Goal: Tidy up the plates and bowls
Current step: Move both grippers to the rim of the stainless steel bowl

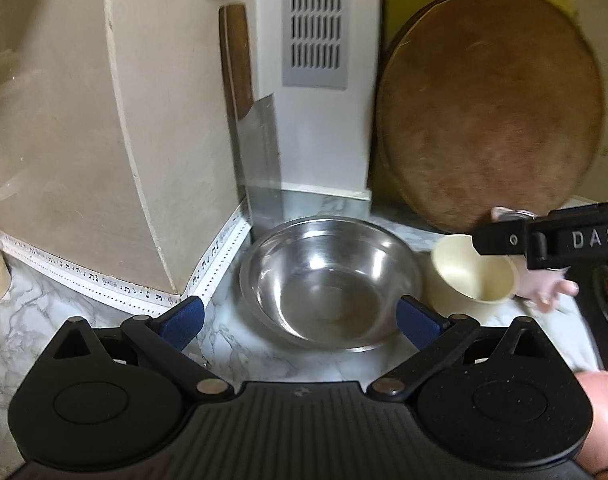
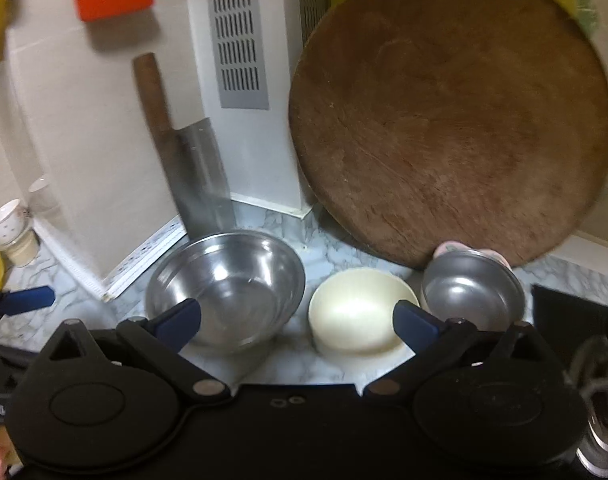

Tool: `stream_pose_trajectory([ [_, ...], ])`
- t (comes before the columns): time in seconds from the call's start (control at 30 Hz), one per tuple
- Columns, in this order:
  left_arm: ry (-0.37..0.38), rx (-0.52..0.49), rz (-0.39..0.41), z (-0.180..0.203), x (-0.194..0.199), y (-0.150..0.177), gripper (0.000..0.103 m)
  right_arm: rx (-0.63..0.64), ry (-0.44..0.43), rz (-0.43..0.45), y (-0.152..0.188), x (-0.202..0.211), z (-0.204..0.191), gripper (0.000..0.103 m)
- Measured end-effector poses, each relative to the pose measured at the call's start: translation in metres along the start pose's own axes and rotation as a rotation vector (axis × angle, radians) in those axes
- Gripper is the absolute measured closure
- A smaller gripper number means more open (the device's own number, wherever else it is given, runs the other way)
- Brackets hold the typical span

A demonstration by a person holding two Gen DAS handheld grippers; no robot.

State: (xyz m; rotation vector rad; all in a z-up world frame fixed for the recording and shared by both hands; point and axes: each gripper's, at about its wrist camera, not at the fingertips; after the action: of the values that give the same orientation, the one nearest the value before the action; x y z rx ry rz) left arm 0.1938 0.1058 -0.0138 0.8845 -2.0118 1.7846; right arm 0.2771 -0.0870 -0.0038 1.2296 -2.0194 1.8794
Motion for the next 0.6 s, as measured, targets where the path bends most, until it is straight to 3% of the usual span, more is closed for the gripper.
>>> stream_pose_trajectory([
  [0.43,-0.05,0.069,-0.094,-0.004,-0.071,-0.011,0.0,0.036,-0.019,-0.13,-0.037,-0.108,-0.001,0.002],
  [0.53,-0.056,0.088,-0.123,-0.007,-0.084,-0.007,0.0,0.029,-0.024,-0.174,-0.04,-0.131,-0.002,0.005],
  [0.6,-0.056,0.105,-0.143,-0.01,-0.092,-0.004,0.0,0.019,-0.027,-0.198,-0.04,-0.144,-0.002,0.012],
])
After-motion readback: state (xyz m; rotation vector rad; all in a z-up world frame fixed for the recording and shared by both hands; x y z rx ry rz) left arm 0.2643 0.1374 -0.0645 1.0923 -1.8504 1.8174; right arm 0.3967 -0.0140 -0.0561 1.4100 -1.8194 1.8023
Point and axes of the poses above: each gripper's, at about its wrist camera, not at the fingertips, and x roughly against the way its jaws point, z to its right, y to its underside, and after that the axes turned 12 degrees about -x, right-handed
